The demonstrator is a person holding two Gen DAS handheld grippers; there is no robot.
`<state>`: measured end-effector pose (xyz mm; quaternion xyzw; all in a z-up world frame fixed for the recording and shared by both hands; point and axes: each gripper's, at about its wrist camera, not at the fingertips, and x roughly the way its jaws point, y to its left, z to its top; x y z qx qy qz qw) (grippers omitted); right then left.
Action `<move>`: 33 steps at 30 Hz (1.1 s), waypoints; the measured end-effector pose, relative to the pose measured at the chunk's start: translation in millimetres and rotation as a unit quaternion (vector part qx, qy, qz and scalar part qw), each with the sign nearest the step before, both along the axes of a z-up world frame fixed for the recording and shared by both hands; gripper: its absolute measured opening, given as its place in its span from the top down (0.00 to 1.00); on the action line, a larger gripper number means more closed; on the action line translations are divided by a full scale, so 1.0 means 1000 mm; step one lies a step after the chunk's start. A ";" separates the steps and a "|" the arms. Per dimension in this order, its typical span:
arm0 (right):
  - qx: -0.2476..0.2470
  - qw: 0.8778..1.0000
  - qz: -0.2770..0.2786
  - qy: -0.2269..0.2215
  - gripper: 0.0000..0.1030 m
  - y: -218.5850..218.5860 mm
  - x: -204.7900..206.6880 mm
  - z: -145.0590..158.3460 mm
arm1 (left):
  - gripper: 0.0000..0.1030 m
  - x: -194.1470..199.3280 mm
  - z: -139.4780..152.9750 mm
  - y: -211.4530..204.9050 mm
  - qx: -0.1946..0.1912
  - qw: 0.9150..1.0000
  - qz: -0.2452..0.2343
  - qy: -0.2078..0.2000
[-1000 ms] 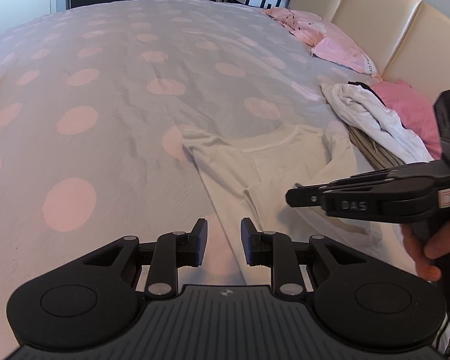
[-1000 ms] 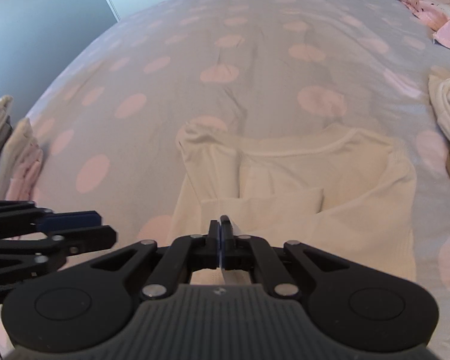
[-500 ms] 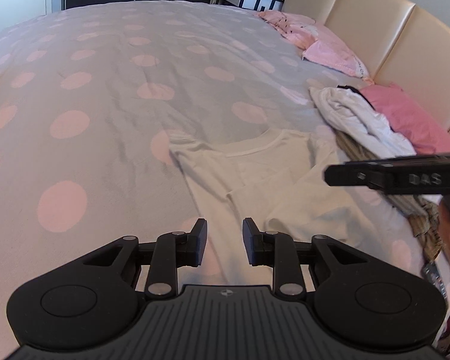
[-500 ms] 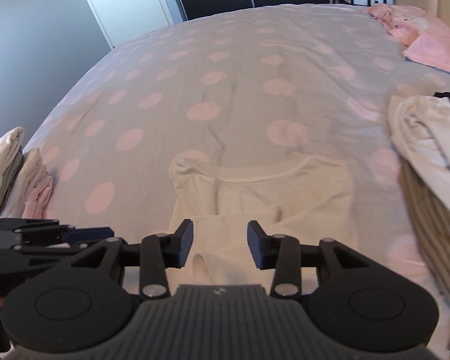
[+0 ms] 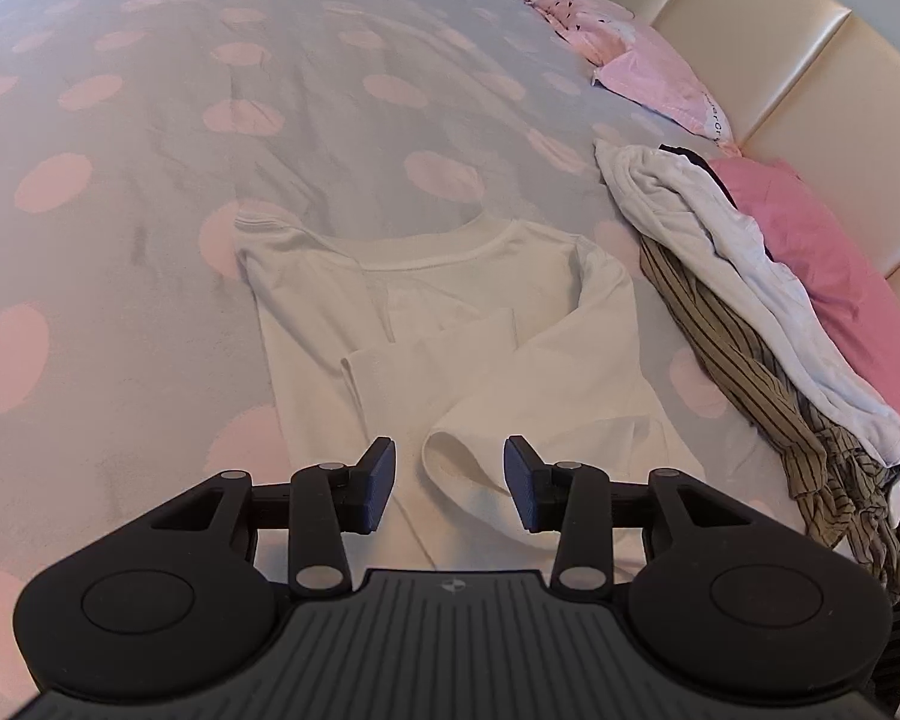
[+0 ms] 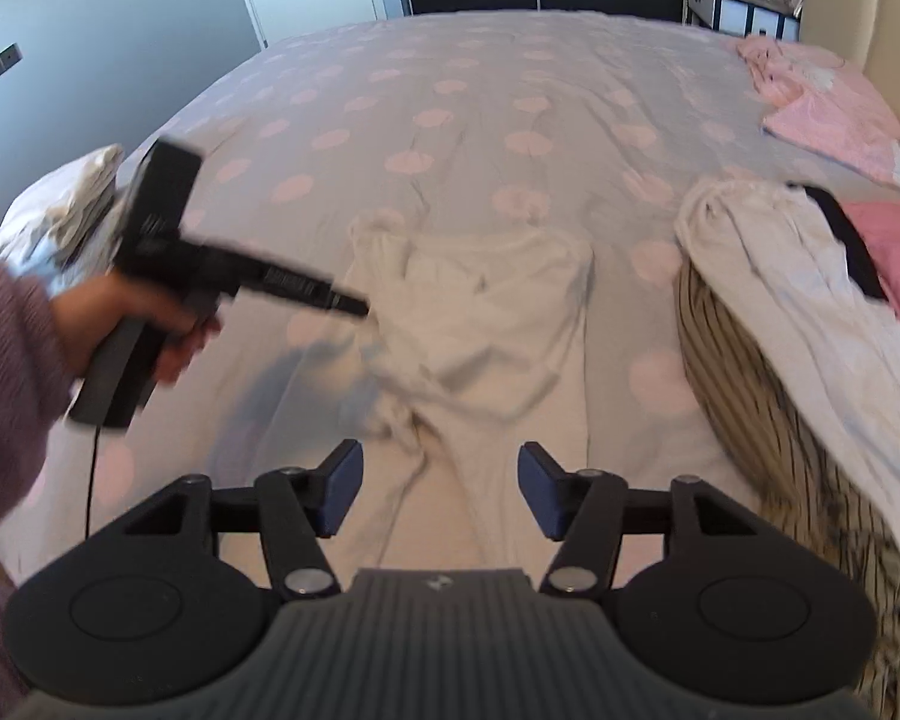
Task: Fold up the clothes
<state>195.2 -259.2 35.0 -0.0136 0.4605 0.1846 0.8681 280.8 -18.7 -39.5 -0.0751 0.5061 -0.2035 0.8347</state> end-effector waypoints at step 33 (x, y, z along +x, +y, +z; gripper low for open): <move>-0.118 0.957 0.180 0.195 0.55 -0.110 -0.160 -0.166 | 1.00 0.015 -0.006 -0.053 0.081 0.995 -0.046 -0.033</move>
